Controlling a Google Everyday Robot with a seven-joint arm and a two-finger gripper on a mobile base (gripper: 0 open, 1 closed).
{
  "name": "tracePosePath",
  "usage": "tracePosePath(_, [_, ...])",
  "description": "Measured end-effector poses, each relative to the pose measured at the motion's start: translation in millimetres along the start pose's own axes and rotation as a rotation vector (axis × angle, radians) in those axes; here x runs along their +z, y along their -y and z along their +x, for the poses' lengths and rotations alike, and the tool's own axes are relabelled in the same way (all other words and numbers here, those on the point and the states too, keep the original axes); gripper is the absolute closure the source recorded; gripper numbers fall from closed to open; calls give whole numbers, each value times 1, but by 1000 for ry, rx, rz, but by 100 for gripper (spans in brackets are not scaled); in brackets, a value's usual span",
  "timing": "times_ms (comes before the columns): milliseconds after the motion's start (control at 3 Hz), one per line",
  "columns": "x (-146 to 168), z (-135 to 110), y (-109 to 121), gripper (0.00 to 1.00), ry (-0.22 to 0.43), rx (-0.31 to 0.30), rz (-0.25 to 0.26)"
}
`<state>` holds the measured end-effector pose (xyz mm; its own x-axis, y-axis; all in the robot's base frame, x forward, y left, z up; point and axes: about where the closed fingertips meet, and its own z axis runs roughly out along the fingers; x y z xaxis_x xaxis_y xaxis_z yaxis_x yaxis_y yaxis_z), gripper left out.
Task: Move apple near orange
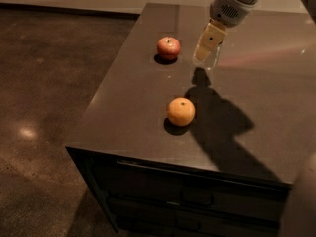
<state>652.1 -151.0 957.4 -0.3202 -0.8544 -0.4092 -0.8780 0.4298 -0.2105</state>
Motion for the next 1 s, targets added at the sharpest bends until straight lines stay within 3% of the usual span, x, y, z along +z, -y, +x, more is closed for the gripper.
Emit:
tracePosePath(333, [23,-8,28,0,22,62,14])
tracePosePath(1000, [70,-24,57,0,24,125,-1])
